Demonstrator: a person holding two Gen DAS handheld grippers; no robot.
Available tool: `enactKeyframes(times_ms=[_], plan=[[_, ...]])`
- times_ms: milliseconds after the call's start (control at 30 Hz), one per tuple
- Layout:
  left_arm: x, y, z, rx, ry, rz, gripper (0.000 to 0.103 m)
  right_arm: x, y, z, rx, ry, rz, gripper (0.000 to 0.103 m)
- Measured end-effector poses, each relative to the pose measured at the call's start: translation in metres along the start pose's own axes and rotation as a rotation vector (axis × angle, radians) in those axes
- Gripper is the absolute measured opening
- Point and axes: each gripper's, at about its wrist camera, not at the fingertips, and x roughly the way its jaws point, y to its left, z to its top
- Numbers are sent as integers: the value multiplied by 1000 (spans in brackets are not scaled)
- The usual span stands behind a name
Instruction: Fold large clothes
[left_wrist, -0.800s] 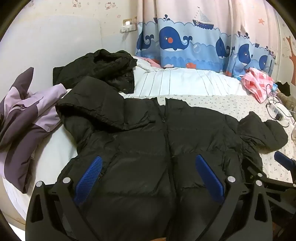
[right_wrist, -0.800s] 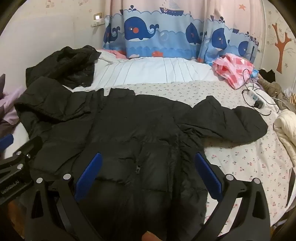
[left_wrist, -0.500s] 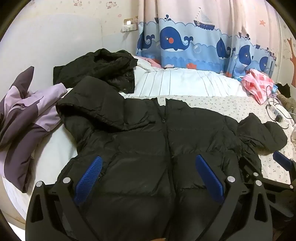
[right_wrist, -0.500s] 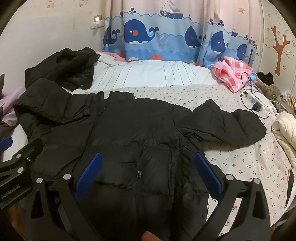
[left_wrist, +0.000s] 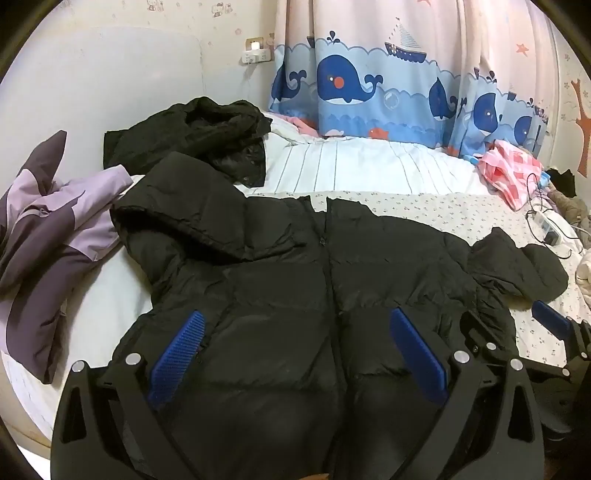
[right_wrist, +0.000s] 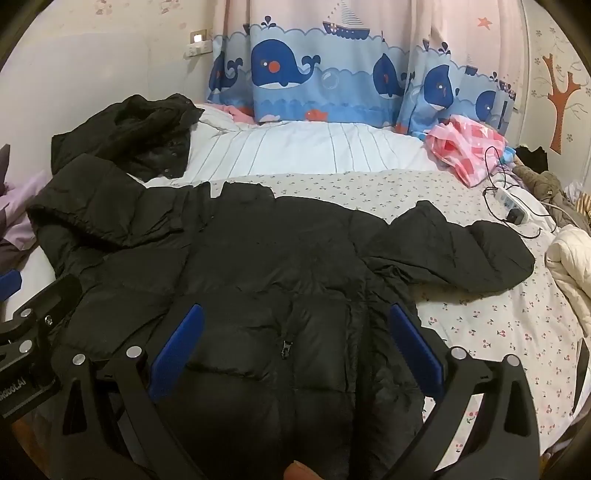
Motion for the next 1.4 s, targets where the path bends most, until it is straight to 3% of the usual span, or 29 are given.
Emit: enactKeyframes(times_ms=[633,1067,1400], plan=[[2,-5,-1,33,-18,65,97,-2,-5,-2,17,-8,13,96],[4,-10,1,24,-9,-7,97,-6,-14,0,34,-16,14,96],[1,-13,1,-3,-11,-10,97,-13,-25,2,46,-29,18,96]])
